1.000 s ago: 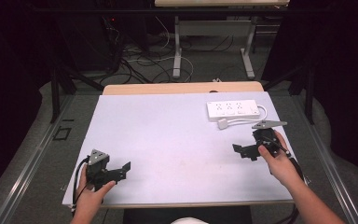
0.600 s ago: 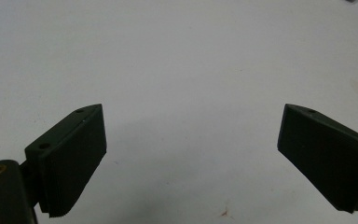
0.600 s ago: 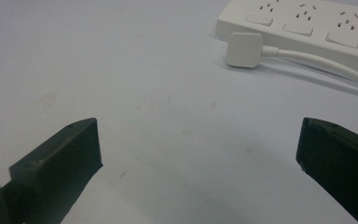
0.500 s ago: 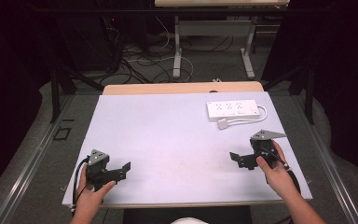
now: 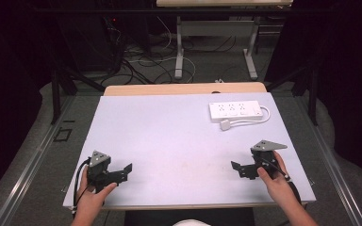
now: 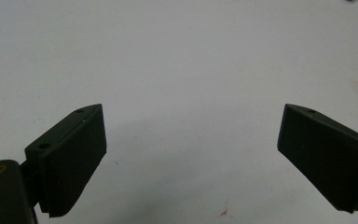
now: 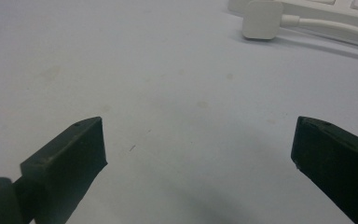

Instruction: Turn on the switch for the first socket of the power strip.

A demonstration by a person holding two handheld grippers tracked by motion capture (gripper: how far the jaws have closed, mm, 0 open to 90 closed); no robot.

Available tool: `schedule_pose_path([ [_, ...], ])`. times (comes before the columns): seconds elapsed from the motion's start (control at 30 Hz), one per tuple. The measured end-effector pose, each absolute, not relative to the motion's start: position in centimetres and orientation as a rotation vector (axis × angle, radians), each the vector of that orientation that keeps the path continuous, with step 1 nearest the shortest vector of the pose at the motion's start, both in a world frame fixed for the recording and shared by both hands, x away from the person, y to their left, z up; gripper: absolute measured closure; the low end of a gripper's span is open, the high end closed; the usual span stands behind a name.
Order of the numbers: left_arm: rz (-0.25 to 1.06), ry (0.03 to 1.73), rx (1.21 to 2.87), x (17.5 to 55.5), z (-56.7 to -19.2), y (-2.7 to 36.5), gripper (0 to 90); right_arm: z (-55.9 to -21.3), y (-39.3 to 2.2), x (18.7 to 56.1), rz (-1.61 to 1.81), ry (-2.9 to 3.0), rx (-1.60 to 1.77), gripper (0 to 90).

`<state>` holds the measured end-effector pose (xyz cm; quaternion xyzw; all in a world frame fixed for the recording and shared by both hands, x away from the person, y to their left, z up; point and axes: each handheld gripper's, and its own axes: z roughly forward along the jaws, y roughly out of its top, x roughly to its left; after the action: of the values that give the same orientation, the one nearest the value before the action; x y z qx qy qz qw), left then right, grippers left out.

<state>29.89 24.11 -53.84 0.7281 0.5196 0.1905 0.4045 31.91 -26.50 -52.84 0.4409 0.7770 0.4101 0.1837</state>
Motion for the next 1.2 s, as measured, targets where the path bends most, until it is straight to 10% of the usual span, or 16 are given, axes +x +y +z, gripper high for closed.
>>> schedule_pose_path([
  [1.2,0.476,1.309,1.853,30.0,-53.9,24.0,7.8,-55.7,-26.5,31.8,1.151,2.197,1.253,4.5],
])
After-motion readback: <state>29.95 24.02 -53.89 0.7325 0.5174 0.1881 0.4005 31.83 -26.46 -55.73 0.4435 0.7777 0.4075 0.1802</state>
